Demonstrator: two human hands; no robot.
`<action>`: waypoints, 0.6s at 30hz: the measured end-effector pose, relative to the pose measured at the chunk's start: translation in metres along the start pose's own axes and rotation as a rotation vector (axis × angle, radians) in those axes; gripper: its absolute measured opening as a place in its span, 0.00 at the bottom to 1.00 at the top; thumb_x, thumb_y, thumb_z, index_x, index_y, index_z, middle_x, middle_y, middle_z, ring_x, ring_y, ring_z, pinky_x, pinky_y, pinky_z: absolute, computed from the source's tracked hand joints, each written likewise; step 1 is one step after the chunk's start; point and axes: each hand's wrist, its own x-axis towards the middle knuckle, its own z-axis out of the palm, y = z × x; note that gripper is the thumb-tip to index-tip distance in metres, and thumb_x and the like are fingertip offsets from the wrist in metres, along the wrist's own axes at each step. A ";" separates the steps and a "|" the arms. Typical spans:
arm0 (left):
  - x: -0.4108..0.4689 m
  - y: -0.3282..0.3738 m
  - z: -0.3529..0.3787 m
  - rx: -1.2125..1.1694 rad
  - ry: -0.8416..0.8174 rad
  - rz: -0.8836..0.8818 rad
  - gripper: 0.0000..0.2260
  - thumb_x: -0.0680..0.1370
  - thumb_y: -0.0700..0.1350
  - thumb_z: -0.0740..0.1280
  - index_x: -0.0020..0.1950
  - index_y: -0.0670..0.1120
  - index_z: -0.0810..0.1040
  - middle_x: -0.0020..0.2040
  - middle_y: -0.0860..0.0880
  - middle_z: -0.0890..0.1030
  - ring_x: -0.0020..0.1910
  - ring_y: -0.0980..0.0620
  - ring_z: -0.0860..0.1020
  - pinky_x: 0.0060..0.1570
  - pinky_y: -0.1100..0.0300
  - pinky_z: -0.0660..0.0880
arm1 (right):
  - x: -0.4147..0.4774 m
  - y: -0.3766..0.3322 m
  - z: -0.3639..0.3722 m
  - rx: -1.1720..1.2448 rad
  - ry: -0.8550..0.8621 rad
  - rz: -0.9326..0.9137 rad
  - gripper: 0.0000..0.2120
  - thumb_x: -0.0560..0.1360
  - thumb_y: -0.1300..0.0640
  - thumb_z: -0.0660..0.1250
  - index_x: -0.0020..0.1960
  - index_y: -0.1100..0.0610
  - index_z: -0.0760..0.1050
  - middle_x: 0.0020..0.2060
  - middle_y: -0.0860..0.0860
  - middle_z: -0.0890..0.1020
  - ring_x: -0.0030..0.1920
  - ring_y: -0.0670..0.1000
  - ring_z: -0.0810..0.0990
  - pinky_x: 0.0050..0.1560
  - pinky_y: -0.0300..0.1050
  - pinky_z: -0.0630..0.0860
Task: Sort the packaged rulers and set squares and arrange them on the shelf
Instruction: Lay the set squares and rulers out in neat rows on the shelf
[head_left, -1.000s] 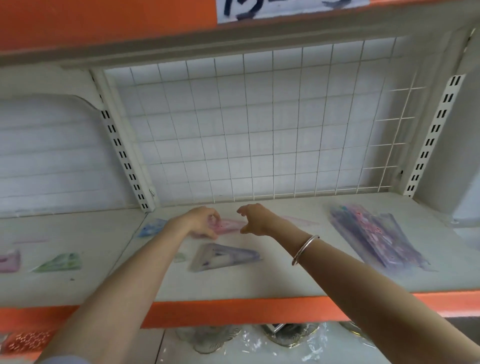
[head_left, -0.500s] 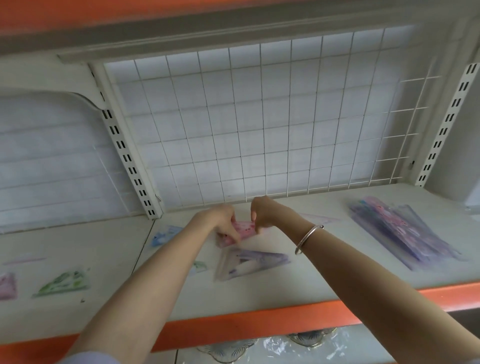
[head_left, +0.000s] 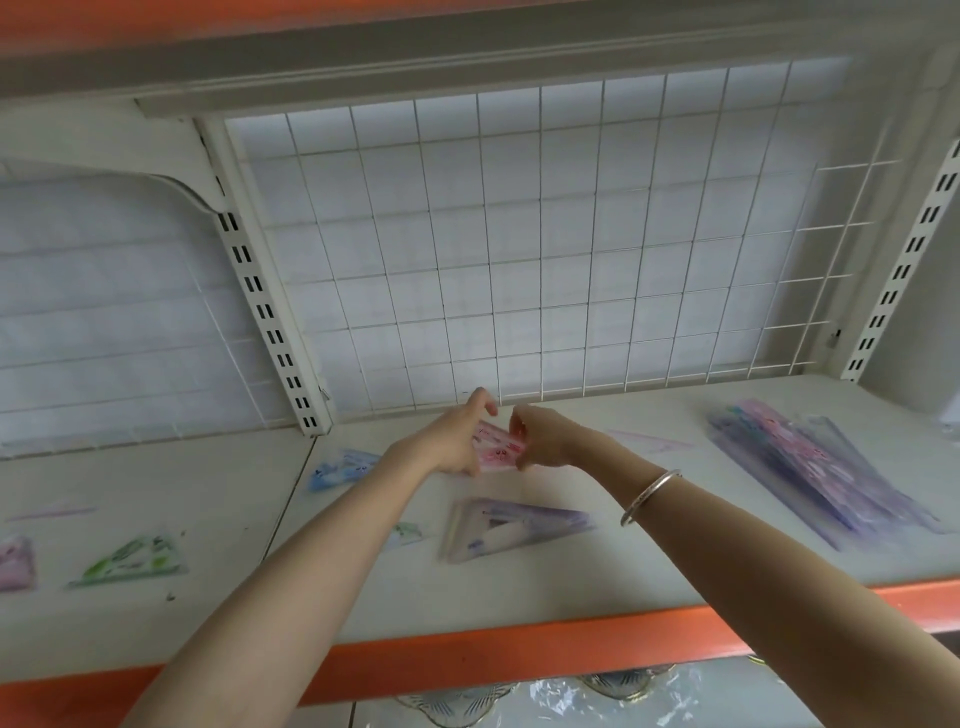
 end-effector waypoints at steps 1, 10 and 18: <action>-0.001 -0.003 0.003 -0.051 0.034 0.030 0.30 0.70 0.30 0.69 0.65 0.50 0.62 0.53 0.48 0.71 0.41 0.53 0.73 0.36 0.59 0.73 | -0.002 0.002 0.003 0.033 0.033 -0.025 0.18 0.70 0.65 0.69 0.59 0.62 0.71 0.51 0.55 0.76 0.47 0.52 0.71 0.39 0.40 0.67; -0.006 -0.012 0.027 -0.484 0.189 0.040 0.24 0.73 0.37 0.72 0.65 0.47 0.67 0.50 0.51 0.75 0.48 0.55 0.74 0.38 0.77 0.69 | -0.006 0.009 0.027 0.091 0.141 -0.056 0.13 0.74 0.59 0.66 0.58 0.56 0.73 0.54 0.54 0.79 0.54 0.56 0.74 0.55 0.48 0.70; -0.006 -0.016 0.031 -0.420 0.206 0.075 0.18 0.76 0.30 0.62 0.61 0.48 0.66 0.51 0.47 0.80 0.50 0.53 0.77 0.45 0.72 0.72 | -0.010 0.005 0.035 0.199 0.206 -0.149 0.03 0.76 0.62 0.62 0.48 0.56 0.69 0.44 0.54 0.78 0.46 0.55 0.72 0.41 0.38 0.66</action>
